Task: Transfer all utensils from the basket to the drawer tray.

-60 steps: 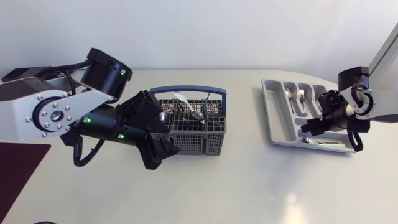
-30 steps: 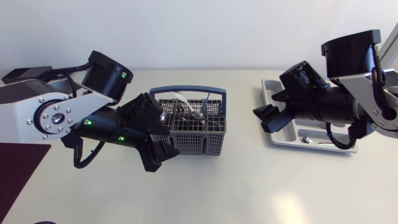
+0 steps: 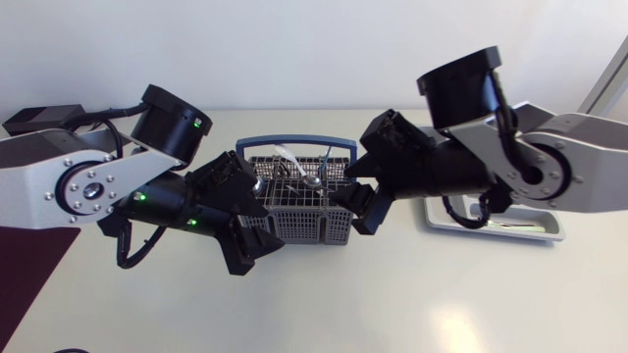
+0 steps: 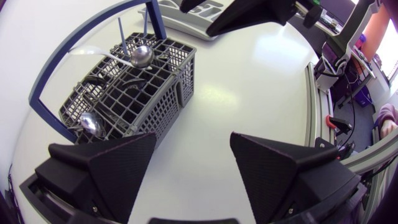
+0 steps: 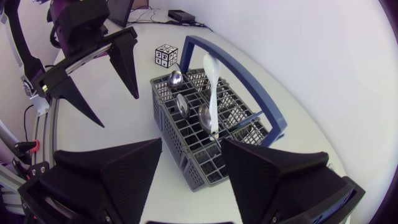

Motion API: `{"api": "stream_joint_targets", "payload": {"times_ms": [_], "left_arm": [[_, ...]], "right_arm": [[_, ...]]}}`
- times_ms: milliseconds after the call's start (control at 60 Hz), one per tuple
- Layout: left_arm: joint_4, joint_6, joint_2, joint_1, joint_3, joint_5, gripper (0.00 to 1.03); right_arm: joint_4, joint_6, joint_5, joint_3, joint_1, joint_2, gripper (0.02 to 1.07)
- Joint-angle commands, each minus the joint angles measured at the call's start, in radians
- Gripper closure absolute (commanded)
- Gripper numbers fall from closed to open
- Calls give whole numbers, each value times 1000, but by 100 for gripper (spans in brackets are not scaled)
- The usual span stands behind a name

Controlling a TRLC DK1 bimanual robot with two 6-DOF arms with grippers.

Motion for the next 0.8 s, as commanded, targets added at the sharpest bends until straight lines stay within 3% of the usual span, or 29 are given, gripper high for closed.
{"api": "stream_joint_targets", "payload": {"times_ms": [0,100,433,500,617,783], "left_arm": [[-8,29,-4,-6,-35,11,20],[-8,33,-1,-6,-36,11,20],[-5,58,1,8,-47,11,20],[-2,61,3,8,-50,11,20],[4,65,7,9,-53,11,20],[7,67,10,9,-53,11,20]], "right_arm": [[19,-31,-6,46,15,65,48],[58,-46,-43,51,15,105,48],[163,-76,-37,80,3,232,48],[178,-77,-37,83,3,246,57],[178,-76,-37,98,3,266,62],[178,-74,-32,117,4,298,63]]}}
